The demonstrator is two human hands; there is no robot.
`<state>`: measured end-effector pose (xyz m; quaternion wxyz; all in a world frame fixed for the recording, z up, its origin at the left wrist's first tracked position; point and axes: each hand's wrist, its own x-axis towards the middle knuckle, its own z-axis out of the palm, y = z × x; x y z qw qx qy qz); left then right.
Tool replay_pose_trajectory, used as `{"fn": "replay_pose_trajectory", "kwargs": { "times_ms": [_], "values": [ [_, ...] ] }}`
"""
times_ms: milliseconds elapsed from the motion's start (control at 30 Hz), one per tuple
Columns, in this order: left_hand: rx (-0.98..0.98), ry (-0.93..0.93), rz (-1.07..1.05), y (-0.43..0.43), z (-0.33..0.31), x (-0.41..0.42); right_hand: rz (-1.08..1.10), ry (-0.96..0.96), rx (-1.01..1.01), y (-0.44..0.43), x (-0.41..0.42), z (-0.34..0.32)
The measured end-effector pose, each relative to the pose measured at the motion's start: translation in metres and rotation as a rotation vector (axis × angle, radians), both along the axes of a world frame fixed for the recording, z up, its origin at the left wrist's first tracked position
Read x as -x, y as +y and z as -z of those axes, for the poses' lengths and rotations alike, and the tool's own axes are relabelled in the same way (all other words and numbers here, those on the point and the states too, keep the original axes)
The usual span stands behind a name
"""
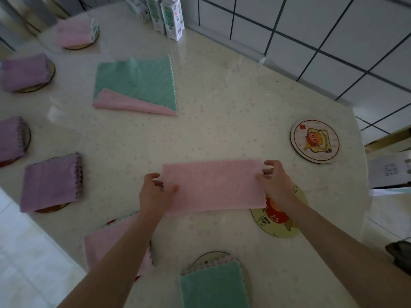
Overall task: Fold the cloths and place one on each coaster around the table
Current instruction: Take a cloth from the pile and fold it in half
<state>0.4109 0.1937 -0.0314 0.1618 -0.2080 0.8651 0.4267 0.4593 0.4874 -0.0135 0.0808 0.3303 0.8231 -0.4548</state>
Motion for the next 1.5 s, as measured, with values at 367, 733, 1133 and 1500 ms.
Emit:
{"fn": "replay_pose_trajectory", "kwargs": {
  "times_ms": [367,733,1133,1500],
  "values": [
    [0.511,0.405,1.056,0.03,0.021,-0.082,-1.039,0.21,-0.694,-0.047,-0.078,0.036],
    [0.59,0.374,1.099,-0.018,0.032,-0.122,-1.044,0.172,-0.749,-0.021,-0.111,0.034],
    [0.648,0.234,0.904,-0.023,0.021,-0.133,-0.984,0.138,-0.944,-0.018,-0.074,0.019],
    [0.8,0.24,0.881,-0.028,0.024,-0.092,-1.051,0.23,-0.979,-0.033,-0.076,0.001]
  ]
}}
